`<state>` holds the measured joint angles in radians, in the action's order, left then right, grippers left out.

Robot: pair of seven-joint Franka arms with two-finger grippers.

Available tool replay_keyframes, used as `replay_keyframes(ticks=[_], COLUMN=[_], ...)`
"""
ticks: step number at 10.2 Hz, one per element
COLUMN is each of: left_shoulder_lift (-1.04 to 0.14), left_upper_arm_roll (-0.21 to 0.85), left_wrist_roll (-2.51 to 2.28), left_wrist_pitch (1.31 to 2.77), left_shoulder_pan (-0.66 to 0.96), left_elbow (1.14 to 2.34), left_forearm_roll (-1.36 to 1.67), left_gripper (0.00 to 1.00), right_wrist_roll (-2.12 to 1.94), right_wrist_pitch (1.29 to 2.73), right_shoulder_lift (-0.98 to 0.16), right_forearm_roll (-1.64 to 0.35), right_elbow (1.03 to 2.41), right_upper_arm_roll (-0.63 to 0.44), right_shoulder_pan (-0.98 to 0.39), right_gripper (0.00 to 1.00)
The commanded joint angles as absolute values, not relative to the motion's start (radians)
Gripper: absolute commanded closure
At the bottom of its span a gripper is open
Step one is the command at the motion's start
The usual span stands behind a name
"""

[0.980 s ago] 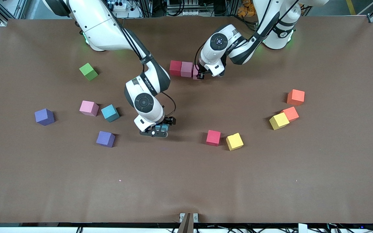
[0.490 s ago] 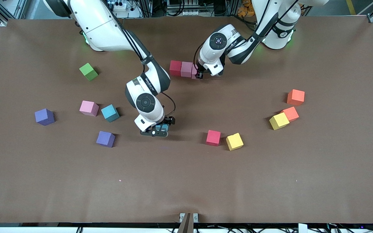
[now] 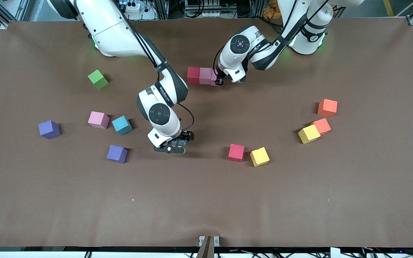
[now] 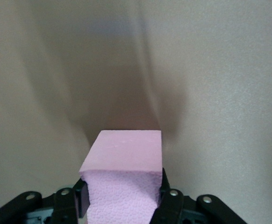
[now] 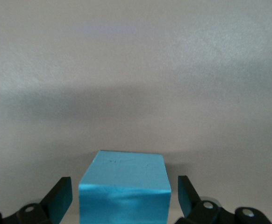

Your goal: Form number 2 with 11 blocks

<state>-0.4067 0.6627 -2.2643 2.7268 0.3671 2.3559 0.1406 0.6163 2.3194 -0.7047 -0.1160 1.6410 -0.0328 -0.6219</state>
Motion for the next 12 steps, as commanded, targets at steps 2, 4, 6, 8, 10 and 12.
replay_keyframes(ticks=[2, 4, 6, 8, 10, 12], left_shoulder_lift=[-0.448, -0.465, -0.45, -0.395, -0.292, -0.154], left_upper_arm_roll=[0.672, 0.672, 0.672, 0.693, 0.805, 0.905], left_wrist_roll=[-2.298, -2.298, -2.309, -2.335, -2.341, -2.333], left_wrist_pitch=[2.744, 2.744, 2.741, 2.732, 2.631, 2.497], left_shoulder_pan=[0.367, 0.365, 0.356, 0.335, 0.254, 0.166], left_elbow=[2.358, 2.353, 2.344, 2.329, 2.329, 2.31], left_forearm_roll=[0.114, 0.114, 0.114, 0.114, 0.115, 0.114], left_gripper=[0.64, 0.01, 0.0, 0.0, 0.0, 0.0], right_wrist_roll=[0.63, 0.63, 0.63, 0.63, 0.634, 0.65], right_wrist_pitch=[2.315, 2.313, 2.31, 2.309, 2.306, 2.306], right_shoulder_lift=[-0.693, -0.693, -0.693, -0.693, -0.695, -0.695], right_forearm_roll=[-0.101, -0.101, -0.101, -0.101, -0.104, -0.104], right_elbow=[1.641, 1.641, 1.647, 1.651, 1.652, 1.657], right_upper_arm_roll=[-0.031, -0.031, -0.031, -0.031, -0.031, -0.031], right_shoulder_pan=[-0.618, -0.617, -0.618, -0.618, -0.618, -0.621], right_gripper=[0.0, 0.0, 0.0, 0.0, 0.0, 0.0])
